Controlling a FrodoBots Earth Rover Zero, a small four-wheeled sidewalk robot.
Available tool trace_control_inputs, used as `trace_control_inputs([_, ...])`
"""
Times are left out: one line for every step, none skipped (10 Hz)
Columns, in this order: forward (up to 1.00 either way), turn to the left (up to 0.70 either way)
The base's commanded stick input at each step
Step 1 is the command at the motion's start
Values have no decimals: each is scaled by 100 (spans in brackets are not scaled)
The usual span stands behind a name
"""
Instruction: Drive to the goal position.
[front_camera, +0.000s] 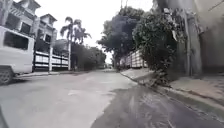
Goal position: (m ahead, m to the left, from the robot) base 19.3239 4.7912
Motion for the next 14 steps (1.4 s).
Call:
trace_control_inputs([70,0])
trace_control_inputs([70,0])
trace_control_inputs([70,0])
trace_control_inputs([70,-5])
trace_control_inputs([70,-10])
trace_control_inputs([70,-35])
trace_control_inputs([70,-35])
trace_control_inputs([70,0])
trace_control_inputs([70,0])
trace_control_inputs([70,0])
trace_control_inputs([70,0])
trace_control_inputs([70,0])
trace_control_inputs([70,0])
trace_control_inputs([70,0])
